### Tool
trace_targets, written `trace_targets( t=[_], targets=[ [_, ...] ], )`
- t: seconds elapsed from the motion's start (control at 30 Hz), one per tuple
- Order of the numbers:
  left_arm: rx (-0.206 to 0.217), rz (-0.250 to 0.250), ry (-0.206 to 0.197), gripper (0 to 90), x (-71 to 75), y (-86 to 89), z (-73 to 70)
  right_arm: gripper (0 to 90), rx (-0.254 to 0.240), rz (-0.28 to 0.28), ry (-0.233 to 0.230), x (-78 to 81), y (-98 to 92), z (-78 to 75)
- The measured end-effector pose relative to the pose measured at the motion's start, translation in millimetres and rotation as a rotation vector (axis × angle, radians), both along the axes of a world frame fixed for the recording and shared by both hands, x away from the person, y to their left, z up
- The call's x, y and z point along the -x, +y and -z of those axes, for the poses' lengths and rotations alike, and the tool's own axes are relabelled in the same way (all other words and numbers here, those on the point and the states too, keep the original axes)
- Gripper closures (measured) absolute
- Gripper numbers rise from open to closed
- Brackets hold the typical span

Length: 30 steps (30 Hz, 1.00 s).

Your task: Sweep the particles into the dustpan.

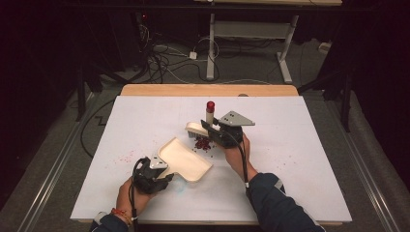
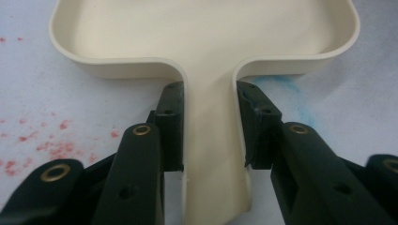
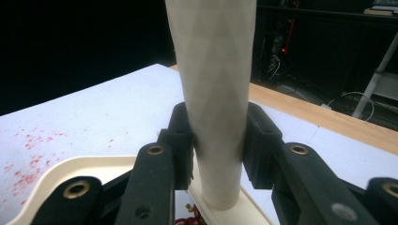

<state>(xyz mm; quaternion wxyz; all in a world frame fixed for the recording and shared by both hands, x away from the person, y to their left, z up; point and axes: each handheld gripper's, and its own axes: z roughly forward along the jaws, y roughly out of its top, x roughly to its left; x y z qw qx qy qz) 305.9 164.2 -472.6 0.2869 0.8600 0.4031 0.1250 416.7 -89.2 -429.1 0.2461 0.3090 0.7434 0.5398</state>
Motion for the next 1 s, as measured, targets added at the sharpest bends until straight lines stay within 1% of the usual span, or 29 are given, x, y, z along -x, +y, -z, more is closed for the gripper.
trace_targets(
  t=[0.2,0.3,0.37,0.43,0.47,0.53,0.57,0.67,0.7,0.8,0.87,1.0],
  targets=[
    [0.005,-0.015,0.009,63.9,-1.0,-3.5,1.4,68.4,0.010,0.000,-0.001,7.4,3.4,0.1],
    [0.006,-0.017,0.009,63.9,-1.2,-3.7,1.6,68.5,0.003,0.001,0.008,10.5,4.1,-0.7],
    [0.020,-0.024,0.011,63.8,-1.6,-3.3,2.1,68.5,0.000,-0.005,0.009,12.6,5.1,-1.1],
    [0.013,-0.021,0.016,63.8,-1.9,-3.4,2.5,68.5,0.002,-0.008,0.010,15.4,6.4,-1.5],
    [0.019,-0.025,0.015,63.8,-1.9,-3.6,2.8,68.5,0.003,-0.012,0.011,16.7,7.1,-1.7],
    [0.017,-0.023,0.016,63.8,-2.5,-3.4,2.7,68.5,0.005,-0.016,0.015,22.6,11.5,-2.0],
    [0.020,-0.026,0.018,63.8,-2.8,-3.3,2.8,68.5,0.005,-0.016,0.015,22.6,11.5,-2.0],
    [0.024,-0.032,0.021,63.8,-3.1,-3.8,3.4,68.3,0.009,-0.021,0.013,29.4,17.1,-1.4],
    [0.026,-0.033,0.021,63.7,-3.3,-3.7,3.4,68.2,0.021,-0.028,0.008,33.7,20.3,-0.8],
    [0.026,-0.034,0.024,63.8,-3.9,-4.1,3.4,68.3,0.019,-0.027,0.007,38.2,22.6,-1.1],
    [0.019,-0.030,0.022,63.7,-4.0,-4.9,3.6,68.4,0.014,-0.038,0.010,42.8,24.0,-1.7],
    [0.021,-0.031,0.023,63.7,-4.8,-4.2,4.1,68.6,0.012,-0.057,0.013,50.7,28.2,-3.2]
  ],
)
